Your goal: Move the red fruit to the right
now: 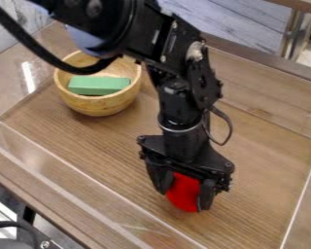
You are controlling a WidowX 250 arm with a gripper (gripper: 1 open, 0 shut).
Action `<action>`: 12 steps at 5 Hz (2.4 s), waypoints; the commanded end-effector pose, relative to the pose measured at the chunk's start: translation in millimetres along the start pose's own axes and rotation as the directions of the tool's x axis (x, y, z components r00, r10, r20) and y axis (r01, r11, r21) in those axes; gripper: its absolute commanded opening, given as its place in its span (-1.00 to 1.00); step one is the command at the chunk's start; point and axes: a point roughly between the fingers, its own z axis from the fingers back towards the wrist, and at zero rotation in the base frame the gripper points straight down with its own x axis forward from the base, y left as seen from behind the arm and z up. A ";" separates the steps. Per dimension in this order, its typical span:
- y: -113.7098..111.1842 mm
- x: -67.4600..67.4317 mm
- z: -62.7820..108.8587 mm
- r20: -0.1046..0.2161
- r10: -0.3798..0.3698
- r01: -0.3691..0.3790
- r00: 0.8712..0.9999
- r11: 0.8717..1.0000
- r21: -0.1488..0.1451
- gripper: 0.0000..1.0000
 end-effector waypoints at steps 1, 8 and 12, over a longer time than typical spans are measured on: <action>-8.8 13.9 12.0 0.057 -0.042 0.044 0.997 0.999 -0.027 -1.00; 7.9 32.8 25.5 0.084 0.028 -0.025 0.996 0.999 -0.040 1.00; -4.0 43.1 49.6 0.122 0.128 -0.124 0.984 0.991 -0.039 -1.00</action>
